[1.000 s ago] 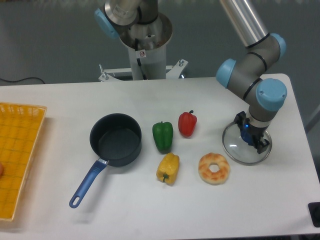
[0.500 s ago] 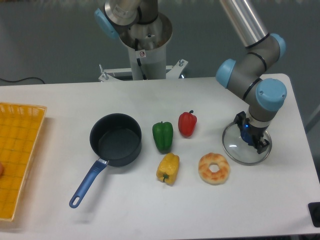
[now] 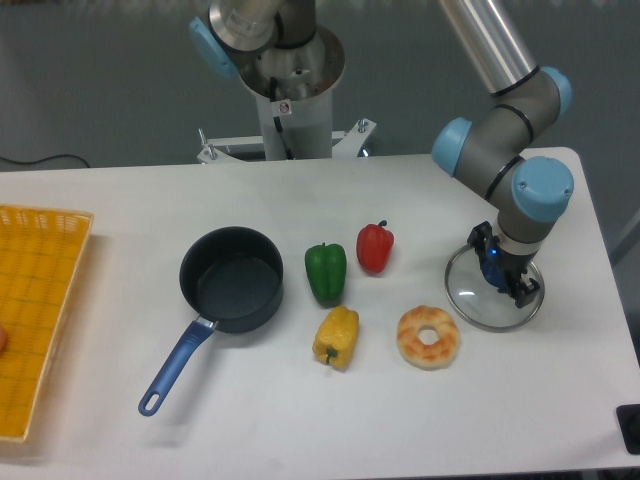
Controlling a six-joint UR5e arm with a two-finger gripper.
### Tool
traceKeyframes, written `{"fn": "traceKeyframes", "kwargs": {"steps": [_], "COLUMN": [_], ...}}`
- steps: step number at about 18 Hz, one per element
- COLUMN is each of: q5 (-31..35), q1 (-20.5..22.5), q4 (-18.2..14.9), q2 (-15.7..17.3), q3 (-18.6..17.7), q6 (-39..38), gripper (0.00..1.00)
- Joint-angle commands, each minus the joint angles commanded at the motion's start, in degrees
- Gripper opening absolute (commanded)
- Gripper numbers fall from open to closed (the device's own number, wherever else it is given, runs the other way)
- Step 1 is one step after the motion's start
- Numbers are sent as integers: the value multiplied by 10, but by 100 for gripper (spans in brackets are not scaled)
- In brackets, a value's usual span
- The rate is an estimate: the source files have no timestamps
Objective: Place the lid on the table
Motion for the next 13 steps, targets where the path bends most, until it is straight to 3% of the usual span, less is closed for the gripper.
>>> {"fn": "traceKeyframes", "kwargs": {"steps": [13], "q5": [0], "q1": [0], "q4": [-1], "q2": [8], "q3": [1], "q6": [1], "gripper": [60]}}
